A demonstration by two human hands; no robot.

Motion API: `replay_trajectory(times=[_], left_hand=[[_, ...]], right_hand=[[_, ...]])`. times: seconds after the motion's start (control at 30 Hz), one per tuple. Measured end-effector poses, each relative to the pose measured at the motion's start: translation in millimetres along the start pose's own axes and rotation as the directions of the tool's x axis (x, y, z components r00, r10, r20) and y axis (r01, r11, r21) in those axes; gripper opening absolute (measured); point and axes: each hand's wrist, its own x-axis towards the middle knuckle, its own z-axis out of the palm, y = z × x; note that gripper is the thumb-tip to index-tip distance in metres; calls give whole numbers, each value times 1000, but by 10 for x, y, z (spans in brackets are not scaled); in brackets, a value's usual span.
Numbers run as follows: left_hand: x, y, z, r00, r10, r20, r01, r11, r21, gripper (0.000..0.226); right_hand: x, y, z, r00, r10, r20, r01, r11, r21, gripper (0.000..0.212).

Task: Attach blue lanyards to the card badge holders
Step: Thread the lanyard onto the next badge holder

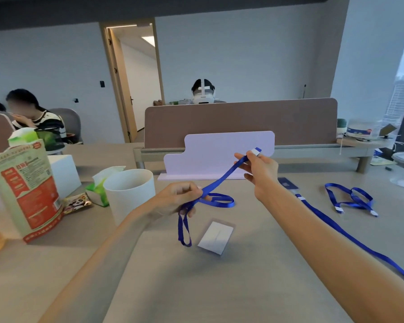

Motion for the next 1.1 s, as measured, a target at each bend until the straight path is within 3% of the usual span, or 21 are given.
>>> replay_trajectory(times=[0.13,0.23,0.4,0.63,0.73,0.83,0.97,1.03,1.1], left_hand=[[-61,-122,-163,999,-36,-16,38,994,107,13],[-57,-261,-225,992,-66,-103,85,977,195,4],[-73,-581,-241,972,-31,-233,124,910,396,10],[31,-999,-258,969,-130,-212,245,642,727,18],[104,-1125,-214,961,-58,-269,267,438,858,29],[216,-1213,-129,944,-35,-327,319,343,884,32],[386,-1326,-24,911,-86,-403,397,440,805,43],[475,-1375,36,888,-110,-447,434,519,736,52],[565,-1401,134,880,-44,-473,415,558,719,50]], right_hand=[[21,-16,78,999,-39,13,39,999,-14,16],[44,-8,86,999,-51,12,51,999,-20,15],[71,51,7,998,-48,-46,49,999,24,16],[202,12,-191,998,14,-66,4,964,265,14],[253,20,-313,998,60,-35,-51,975,217,10],[261,85,-436,995,94,15,-95,991,89,12],[249,232,-564,990,126,57,-125,992,-12,25],[253,318,-611,987,138,81,-135,990,-47,22],[252,389,-651,985,142,97,-133,987,-93,15]])
